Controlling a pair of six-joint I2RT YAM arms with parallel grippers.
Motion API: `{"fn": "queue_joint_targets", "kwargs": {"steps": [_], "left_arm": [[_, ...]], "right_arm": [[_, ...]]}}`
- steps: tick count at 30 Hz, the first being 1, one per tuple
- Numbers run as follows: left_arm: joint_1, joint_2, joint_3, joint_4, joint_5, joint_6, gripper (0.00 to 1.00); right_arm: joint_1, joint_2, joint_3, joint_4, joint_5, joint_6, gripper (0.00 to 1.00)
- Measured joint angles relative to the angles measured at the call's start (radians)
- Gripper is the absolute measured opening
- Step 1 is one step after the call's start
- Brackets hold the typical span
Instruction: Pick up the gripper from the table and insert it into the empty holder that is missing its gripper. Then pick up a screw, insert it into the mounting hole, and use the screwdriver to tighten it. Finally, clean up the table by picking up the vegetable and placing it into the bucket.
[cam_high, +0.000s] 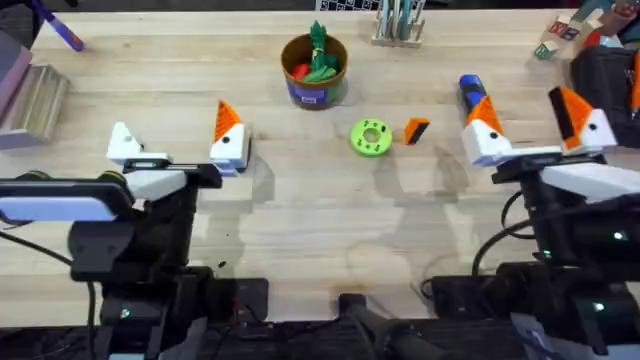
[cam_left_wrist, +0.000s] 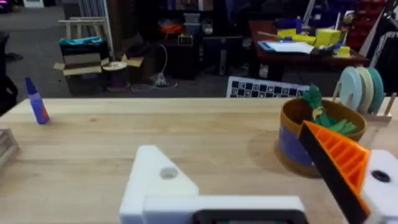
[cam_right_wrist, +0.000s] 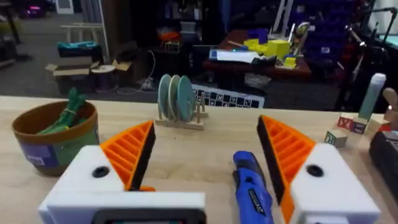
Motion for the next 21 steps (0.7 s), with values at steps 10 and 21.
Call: {"fn": "queue_joint_targets", "kwargs": {"steps": [10,21], "left_arm": [[0.0,0.038,0.287,-0.036,-0.024,0.01,0.985],[0.0,0.599,0.817,-0.6,-0.024,0.045,0.986]], "right_arm": [[0.0,0.044,0.305,-0.107,0.0,0.0,0.992],[0.0,0.524,0.835,-0.727,0.0,0.0,0.991]]}}
